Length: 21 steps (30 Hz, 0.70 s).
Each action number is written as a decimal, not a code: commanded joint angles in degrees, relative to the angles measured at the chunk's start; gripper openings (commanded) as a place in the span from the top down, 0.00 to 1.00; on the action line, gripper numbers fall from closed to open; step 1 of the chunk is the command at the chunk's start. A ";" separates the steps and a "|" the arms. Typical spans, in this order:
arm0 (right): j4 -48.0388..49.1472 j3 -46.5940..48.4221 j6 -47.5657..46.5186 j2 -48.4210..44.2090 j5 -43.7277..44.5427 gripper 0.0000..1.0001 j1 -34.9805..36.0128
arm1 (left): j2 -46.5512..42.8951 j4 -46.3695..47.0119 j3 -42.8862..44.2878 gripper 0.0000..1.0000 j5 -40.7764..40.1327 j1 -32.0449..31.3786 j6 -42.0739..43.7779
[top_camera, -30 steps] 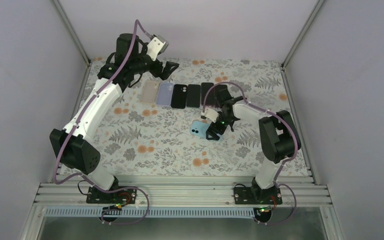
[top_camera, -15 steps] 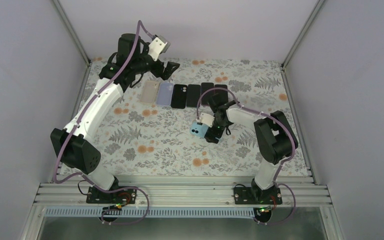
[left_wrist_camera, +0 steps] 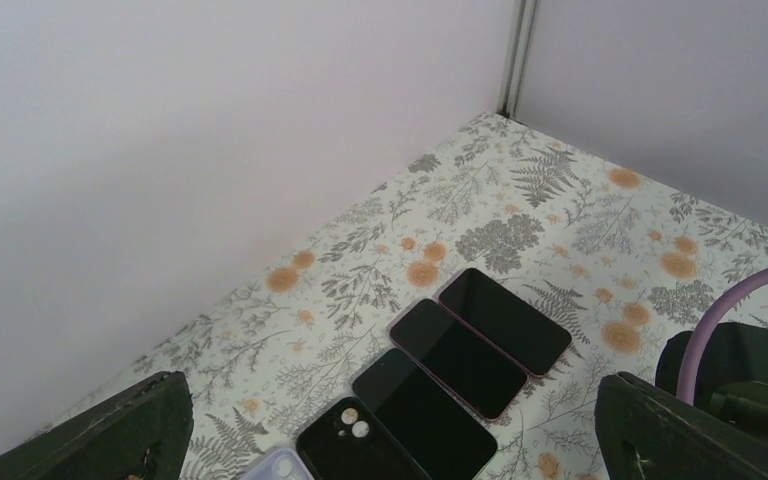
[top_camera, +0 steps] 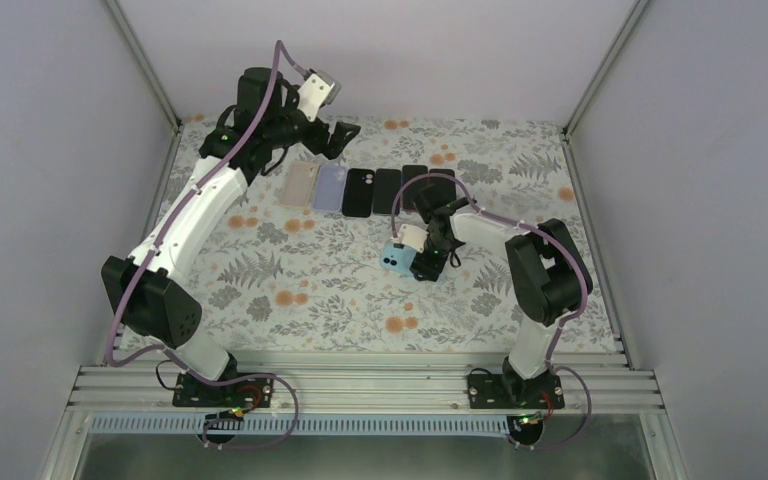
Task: Take the phone out of the phone case
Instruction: Pick up the phone at the center of the board.
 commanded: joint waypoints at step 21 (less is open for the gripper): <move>-8.71 12.16 0.57 -5.00 -33.44 0.44 -6.07 | -4.57 -14.64 -6.76 0.00 25.01 2.71 17.12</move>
